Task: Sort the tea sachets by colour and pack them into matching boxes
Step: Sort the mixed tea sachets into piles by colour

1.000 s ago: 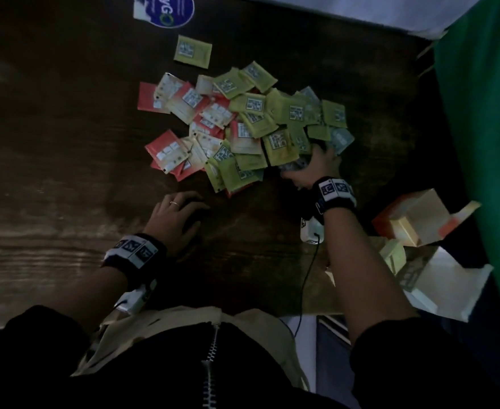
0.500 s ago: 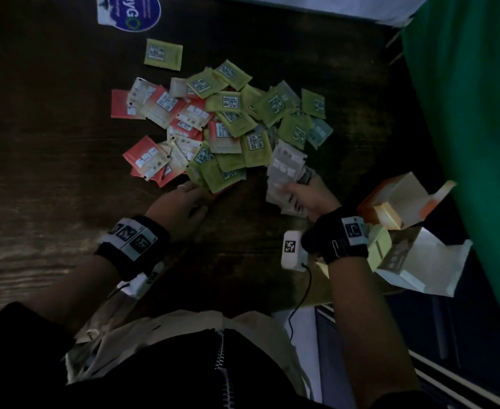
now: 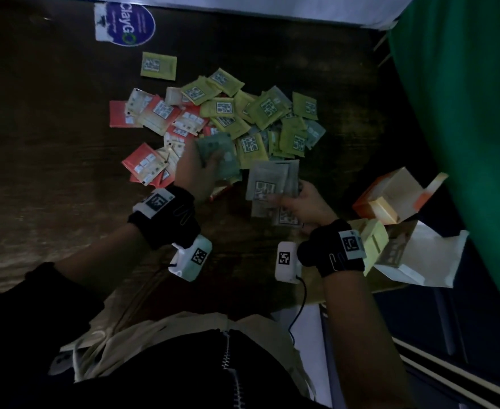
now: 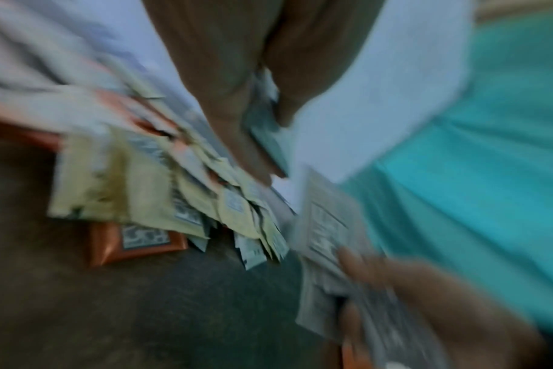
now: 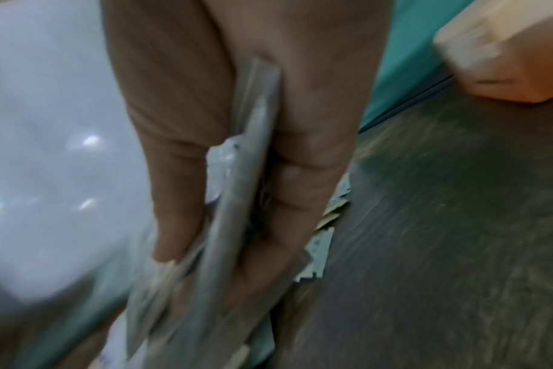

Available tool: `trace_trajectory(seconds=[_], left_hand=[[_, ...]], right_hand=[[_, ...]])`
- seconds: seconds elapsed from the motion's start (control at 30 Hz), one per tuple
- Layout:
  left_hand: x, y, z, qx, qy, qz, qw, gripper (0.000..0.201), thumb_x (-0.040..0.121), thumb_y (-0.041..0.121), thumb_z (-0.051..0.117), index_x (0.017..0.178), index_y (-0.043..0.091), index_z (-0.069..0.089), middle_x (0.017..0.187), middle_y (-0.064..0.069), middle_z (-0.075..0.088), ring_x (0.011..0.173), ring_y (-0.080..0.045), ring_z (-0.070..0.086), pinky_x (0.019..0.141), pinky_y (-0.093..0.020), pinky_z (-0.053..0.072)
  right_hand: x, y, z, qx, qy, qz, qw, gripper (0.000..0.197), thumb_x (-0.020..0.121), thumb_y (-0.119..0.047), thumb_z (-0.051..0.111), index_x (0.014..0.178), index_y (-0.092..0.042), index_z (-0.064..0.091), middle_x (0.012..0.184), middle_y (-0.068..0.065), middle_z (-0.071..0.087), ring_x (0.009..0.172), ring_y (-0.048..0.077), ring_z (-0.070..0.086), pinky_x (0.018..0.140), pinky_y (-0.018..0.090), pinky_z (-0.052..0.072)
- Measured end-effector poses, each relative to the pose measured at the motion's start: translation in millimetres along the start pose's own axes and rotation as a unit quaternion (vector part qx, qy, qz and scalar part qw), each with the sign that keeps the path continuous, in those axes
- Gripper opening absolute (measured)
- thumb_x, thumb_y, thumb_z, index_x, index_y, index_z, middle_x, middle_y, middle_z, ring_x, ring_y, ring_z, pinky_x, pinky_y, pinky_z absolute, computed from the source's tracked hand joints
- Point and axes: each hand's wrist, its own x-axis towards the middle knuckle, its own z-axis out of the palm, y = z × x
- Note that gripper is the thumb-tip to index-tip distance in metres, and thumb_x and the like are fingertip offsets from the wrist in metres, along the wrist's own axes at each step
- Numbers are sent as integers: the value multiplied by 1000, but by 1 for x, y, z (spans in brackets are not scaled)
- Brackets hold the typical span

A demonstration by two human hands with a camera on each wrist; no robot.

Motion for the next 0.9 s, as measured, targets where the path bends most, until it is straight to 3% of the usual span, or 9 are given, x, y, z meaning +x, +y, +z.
trace_trajectory(seconds=[0.1,0.17,0.27,0.37,0.43,0.53,0.7,0.8,0.9], left_hand=[[1,-4,-5,-57,-34,-53,996,33,96,8,43,126,15,31,118,-9,47,90,-32,62,66,-50,57],[-10,1,3,-111,-106,-69,986,36,99,9,37,134,11,31,122,-8,47,100,-25,58,78,-43,55],[-27,6,18,-38,-175,-38,983,47,97,36,44,136,13,35,117,2,47,106,-14,52,89,-30,46],[-23,-1,17,56,-193,10,980,60,86,26,65,137,15,36,120,1,47,104,-14,52,90,-33,48],[-16,-2,9,77,-175,-8,982,58,84,25,69,134,20,40,128,-2,48,101,-18,57,86,-37,52],[-7,-2,-5,62,-138,-57,987,53,84,22,69,131,21,43,118,1,50,79,-7,56,62,-18,49],[-10,-8,-20,54,-192,-82,977,63,80,31,72,134,20,41,121,2,50,88,-10,58,71,-22,50],[-22,-16,-24,53,-267,-79,959,67,71,37,78,126,17,45,114,0,58,94,-14,61,81,-33,53],[-27,-34,-51,143,-255,-63,954,58,80,19,72,130,16,43,109,4,56,92,-11,57,79,-29,48]], right_hand=[[-6,-3,-2,-14,-34,1,999,41,76,-3,74,113,-12,59,103,5,70,93,18,69,73,31,59],[-7,-6,8,-62,-67,-5,996,39,77,0,73,113,-8,60,106,7,69,88,12,68,69,24,58],[-5,-8,28,-164,-91,-20,982,41,75,2,75,113,-2,60,108,11,66,85,10,64,72,20,56],[-5,-14,38,-190,-118,-6,975,59,72,4,76,123,-2,48,102,0,60,93,12,59,77,24,53],[-5,-16,35,-186,-119,18,975,59,75,0,75,124,-7,42,100,-5,56,89,8,58,67,19,51],[-6,-13,26,-119,-77,20,990,48,84,3,65,127,-5,44,100,-3,58,87,8,60,67,22,55],[-2,-4,42,-59,38,-37,997,21,82,1,68,102,-2,65,94,6,68,89,20,67,77,32,58],[5,3,67,-79,22,-31,996,23,81,2,69,104,3,68,97,12,70,78,15,65,74,32,57],[17,5,73,-69,-14,-37,997,28,81,4,69,109,5,66,107,19,68,83,18,64,79,35,55]])
